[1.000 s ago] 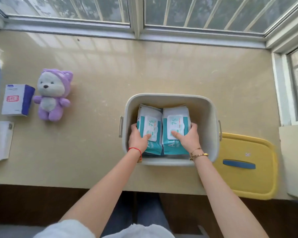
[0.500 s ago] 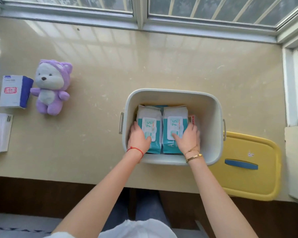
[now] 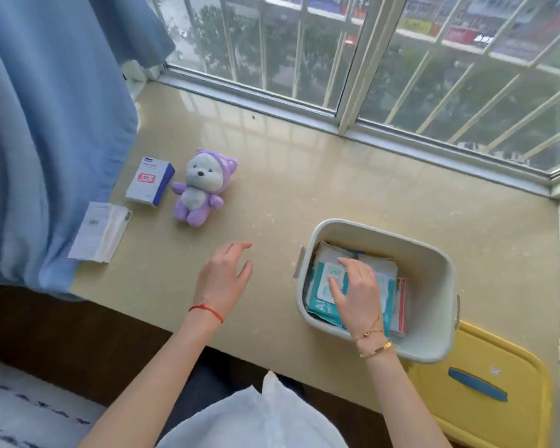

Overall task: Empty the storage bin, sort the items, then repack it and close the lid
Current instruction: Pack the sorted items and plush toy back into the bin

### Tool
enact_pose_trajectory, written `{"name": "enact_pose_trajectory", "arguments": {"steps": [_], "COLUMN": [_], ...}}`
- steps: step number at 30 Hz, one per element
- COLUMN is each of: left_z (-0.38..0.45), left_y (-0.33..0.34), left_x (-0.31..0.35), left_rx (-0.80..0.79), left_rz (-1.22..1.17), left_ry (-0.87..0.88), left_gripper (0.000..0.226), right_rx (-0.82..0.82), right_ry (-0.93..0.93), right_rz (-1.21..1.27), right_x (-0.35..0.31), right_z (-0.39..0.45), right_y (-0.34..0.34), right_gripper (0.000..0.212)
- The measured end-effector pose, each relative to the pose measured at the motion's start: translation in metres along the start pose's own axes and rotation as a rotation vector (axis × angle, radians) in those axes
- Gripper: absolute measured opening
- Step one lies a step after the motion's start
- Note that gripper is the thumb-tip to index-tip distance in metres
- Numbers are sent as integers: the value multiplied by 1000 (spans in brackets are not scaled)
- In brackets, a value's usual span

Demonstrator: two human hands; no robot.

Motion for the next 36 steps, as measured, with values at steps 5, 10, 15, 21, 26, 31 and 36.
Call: {"name": "enact_pose_trajectory", "arguments": {"steps": [5, 10, 15, 21, 26, 31, 36], "left_z": [4, 22, 46, 74, 91, 96, 98], "left_y": [-75, -143, -181, -186, -174, -155, -140], "left_x": [-94, -197, -289, -371, -416, -446, -465], "left_rx": [86, 120, 115, 26, -25, -54, -52], "left_rz": [75, 124, 101, 62, 28, -19, -52], "left_ry": [-147, -244, -358, -374, -365, -425, -466], "left_gripper": [33, 33, 36, 35, 35, 34, 36], "right_rx": [-48, -74, -123, -199, -274, -401, -476], "right_ry": [-100, -133, -90, -27, 7, 111, 264], "right_rz": [17, 41, 92, 141, 118, 165, 227], "right_x": [-85, -177, -255, -329, -367, -387, -398], "right_z": [17, 31, 40, 53, 67, 73, 70], "right_y": [48, 113, 189, 274, 332, 386, 431], "right_gripper": [34, 34, 33, 32, 36, 61, 84]}}
Point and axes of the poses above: each hand's wrist, its own z-axis towards the middle knuckle, its own y-axis out of the palm, x = y × z, the point moved 3 cm from there along z, towards the middle knuckle, and after that the axes turned 4 degrees about x, right-handed, at the moved point
